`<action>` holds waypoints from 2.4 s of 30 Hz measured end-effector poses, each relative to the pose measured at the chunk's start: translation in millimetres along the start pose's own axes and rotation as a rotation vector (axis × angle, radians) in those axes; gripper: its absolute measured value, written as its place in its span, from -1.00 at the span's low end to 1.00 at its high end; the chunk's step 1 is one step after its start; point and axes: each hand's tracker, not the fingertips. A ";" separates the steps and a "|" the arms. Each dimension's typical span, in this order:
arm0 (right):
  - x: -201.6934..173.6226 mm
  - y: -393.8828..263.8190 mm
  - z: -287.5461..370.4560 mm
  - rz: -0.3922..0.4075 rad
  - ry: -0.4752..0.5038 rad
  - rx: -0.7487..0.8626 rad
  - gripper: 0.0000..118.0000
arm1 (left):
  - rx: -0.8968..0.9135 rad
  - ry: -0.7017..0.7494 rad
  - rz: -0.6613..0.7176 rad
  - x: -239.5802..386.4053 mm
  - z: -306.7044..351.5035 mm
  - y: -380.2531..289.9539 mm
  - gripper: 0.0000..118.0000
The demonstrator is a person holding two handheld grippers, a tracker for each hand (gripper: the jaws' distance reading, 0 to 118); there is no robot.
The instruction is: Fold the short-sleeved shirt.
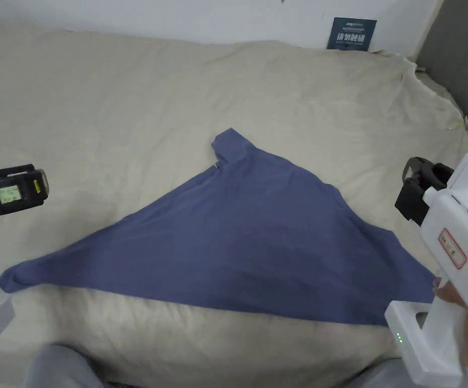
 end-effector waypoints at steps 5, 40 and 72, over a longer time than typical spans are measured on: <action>-0.4 -6.2 -7.0 0.010 0.004 -0.024 -1.00 | -0.217 0.146 0.031 -30.2 -39.9 -32.3 1.00; -20.1 24.1 -73.6 0.121 0.073 -0.194 -1.00 | -0.182 0.065 0.169 -28.5 -43.0 -62.2 -1.00; -81.8 -60.4 -488.3 0.221 0.154 -0.902 -0.19 | -0.206 0.152 0.341 -25.8 -71.0 -60.4 -1.00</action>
